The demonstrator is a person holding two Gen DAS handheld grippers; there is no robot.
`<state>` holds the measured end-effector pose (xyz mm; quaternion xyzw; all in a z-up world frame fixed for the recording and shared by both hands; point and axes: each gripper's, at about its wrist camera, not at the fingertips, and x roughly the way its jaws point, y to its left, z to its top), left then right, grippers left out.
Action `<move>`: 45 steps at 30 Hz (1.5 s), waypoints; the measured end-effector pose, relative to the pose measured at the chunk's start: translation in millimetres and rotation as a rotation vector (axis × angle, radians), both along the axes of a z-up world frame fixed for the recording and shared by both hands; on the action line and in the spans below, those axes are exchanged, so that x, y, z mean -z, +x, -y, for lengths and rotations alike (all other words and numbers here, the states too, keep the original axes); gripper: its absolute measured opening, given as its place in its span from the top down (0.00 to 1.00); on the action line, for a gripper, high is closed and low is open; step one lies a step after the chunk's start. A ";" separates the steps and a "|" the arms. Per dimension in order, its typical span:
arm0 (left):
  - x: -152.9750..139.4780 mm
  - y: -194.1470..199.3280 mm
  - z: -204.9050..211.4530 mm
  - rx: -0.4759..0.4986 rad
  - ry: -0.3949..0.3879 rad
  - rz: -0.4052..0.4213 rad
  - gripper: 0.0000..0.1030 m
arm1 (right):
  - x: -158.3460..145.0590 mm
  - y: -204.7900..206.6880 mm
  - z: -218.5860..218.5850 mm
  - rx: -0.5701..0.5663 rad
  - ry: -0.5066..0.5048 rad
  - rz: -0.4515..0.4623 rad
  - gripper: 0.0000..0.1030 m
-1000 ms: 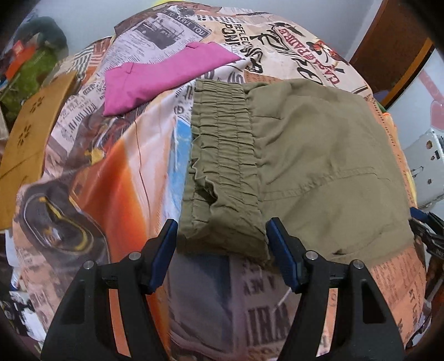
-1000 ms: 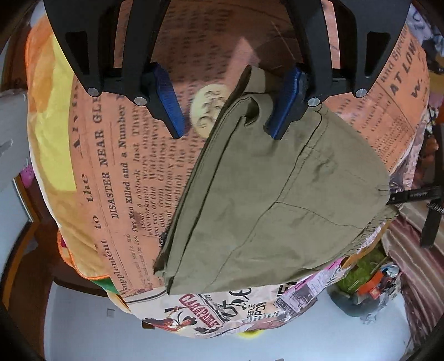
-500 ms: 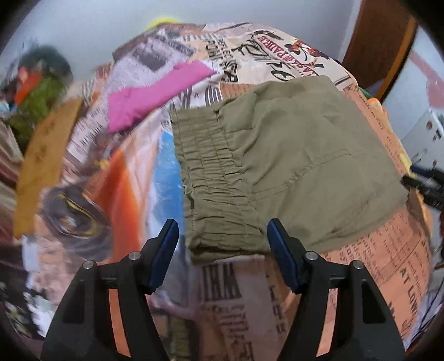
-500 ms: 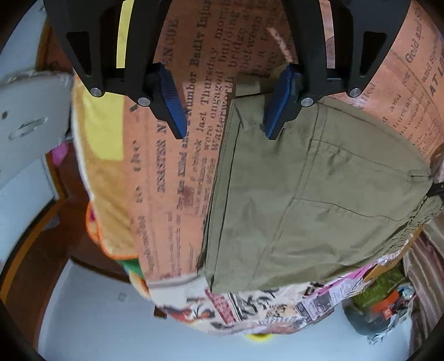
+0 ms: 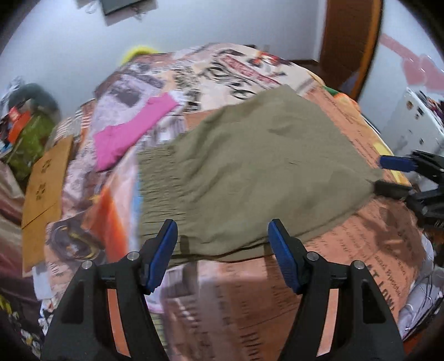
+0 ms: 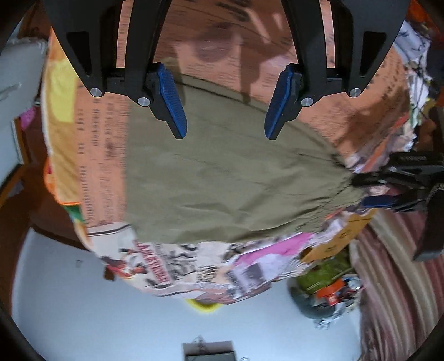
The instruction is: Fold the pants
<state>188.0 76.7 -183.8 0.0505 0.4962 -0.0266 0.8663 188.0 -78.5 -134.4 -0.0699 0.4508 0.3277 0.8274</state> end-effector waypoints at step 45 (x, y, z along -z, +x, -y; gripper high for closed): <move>30.8 3.1 64.6 0.188 0.157 0.048 0.63 | 25.8 -4.0 -57.8 -0.164 -0.036 0.023 0.93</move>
